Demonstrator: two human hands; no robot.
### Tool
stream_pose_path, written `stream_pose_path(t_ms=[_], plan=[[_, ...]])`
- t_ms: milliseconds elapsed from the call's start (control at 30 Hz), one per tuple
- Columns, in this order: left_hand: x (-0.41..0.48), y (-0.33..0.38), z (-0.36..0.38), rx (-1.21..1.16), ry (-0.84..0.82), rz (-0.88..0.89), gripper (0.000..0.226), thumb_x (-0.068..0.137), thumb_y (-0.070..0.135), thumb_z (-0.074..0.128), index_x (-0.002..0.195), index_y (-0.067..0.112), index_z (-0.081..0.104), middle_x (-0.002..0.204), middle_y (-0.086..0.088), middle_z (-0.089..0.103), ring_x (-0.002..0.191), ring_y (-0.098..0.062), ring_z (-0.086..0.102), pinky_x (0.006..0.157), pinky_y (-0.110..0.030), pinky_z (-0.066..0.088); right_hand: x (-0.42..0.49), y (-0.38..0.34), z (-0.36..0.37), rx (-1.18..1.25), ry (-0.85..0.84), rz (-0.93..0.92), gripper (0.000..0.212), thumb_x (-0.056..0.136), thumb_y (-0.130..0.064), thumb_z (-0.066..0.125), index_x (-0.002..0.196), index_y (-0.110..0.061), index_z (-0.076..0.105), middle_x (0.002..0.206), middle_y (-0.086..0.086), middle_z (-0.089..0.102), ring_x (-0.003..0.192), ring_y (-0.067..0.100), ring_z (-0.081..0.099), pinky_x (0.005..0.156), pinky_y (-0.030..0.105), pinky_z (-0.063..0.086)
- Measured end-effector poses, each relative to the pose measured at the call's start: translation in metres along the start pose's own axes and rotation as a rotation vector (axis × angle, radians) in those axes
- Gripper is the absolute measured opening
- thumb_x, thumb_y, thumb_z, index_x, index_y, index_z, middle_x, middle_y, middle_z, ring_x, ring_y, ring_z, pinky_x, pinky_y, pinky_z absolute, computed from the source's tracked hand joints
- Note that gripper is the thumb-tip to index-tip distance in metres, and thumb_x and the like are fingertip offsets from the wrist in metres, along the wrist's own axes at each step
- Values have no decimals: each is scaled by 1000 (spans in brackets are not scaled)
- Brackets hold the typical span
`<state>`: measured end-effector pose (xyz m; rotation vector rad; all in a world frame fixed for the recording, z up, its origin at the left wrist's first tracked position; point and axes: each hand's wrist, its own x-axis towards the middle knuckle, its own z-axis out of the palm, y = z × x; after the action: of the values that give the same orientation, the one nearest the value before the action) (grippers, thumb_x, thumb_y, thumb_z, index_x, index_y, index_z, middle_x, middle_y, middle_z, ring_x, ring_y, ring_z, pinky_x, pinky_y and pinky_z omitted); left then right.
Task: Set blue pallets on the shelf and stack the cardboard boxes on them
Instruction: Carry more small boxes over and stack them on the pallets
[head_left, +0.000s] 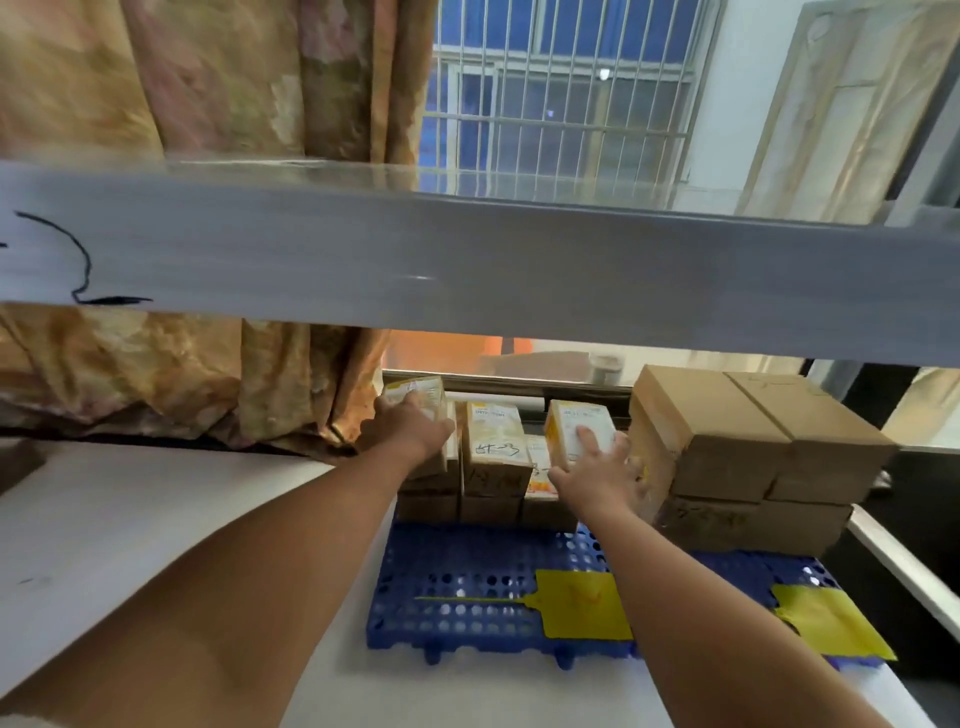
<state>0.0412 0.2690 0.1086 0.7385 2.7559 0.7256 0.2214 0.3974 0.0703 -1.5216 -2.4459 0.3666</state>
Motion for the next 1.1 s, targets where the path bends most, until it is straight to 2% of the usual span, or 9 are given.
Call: stream_pose_path(t_ms=[167,467,667,900,1100], plan=[[-5,3,4,128,28,-1,68,88,62,38,149,35,26,157,-6,14,134,-37,34,105,-45,36,12,-5,9,-20,-13,-57,64,90,-55,45,146,-35,21,154,16,10,133,41,26,108,52,24],[-15,14,9,266,-9,10,73,88,58,47,151,34,20,160,-6,6,136,-39,29,105,-47,34,26,-10,24,38,6,-53,64,91,-64,36,146,-36,23,153,16,15,130,39,31,103,50,31],[-16,14,8,304,-15,11,73,88,59,47,152,34,19,159,-6,7,136,-38,29,105,-48,33,26,-13,33,55,-65,-89,76,85,-77,20,147,-34,25,154,15,15,130,39,31,104,49,31],[-17,14,8,317,-6,20,74,88,60,46,152,34,19,160,-6,5,135,-38,30,103,-47,35,27,-15,37,96,-13,-105,61,94,-64,22,142,-31,38,152,14,24,133,34,30,107,48,29],[-14,12,8,321,-14,29,75,87,60,47,151,33,19,159,-7,5,135,-39,31,102,-46,37,24,-19,40,113,57,-78,52,98,-54,25,142,-28,37,152,13,26,135,32,29,110,49,27]])
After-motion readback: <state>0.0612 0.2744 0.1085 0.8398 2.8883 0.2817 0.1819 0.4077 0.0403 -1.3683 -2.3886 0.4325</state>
